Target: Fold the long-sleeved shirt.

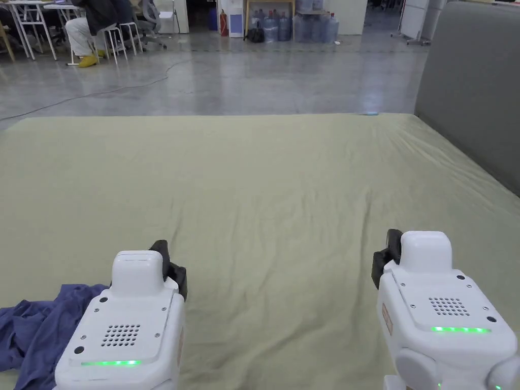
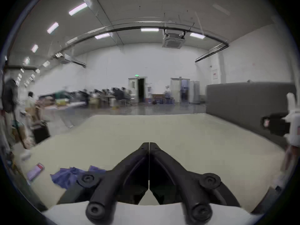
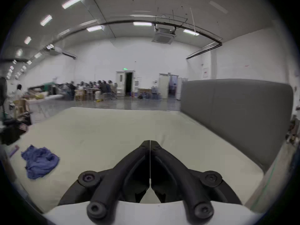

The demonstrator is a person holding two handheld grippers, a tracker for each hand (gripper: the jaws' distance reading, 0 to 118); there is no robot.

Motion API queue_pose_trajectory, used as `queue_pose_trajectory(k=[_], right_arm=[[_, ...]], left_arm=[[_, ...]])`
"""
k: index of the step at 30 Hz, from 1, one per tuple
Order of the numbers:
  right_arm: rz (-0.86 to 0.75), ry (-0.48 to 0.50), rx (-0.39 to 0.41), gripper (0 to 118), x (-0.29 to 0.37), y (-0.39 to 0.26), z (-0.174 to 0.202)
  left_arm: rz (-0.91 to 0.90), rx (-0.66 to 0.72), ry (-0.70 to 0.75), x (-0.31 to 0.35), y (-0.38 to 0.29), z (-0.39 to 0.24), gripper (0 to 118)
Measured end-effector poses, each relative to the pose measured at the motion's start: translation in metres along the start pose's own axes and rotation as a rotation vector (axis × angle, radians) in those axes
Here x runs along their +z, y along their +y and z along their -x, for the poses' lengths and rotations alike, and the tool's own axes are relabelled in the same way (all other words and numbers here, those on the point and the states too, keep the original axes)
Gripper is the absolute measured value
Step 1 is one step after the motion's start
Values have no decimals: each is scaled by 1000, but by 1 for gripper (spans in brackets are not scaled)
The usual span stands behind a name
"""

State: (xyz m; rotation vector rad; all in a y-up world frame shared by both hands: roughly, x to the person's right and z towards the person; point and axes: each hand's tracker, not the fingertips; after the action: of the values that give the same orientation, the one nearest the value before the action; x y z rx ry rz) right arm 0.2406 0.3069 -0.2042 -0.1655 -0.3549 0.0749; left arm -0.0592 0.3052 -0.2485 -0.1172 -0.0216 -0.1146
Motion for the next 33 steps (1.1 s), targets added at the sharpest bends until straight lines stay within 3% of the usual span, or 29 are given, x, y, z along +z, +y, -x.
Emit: queue_pose_trajectory(k=[2,5,9,13,18,21,28,32,33], right_arm=[[33,133,-45,3,-2,-4,-4],[15,75,-18,3,1,0,2],[-5,149,-47,3,1,12,22],[-26,324,-25,3,-3,24,85],[-48,615,-29,3,15,35,182],[-58,704,15,3,28,36,222],[-31,753,37,3,31,36,247],[-23,768,79,3,28,32,245],[-15,770,76,3,25,31,244]], left_arm=[[23,23,-156,-6,2,3,0],[-1,6,-80,-8,8,3,0],[-6,-6,-3,-11,11,28,0],[-12,29,119,0,11,81,0],[25,51,320,37,0,156,0],[49,102,335,43,0,185,0],[122,84,317,36,-14,184,0],[311,41,260,-4,-20,187,0],[366,43,248,-20,-23,189,19]])
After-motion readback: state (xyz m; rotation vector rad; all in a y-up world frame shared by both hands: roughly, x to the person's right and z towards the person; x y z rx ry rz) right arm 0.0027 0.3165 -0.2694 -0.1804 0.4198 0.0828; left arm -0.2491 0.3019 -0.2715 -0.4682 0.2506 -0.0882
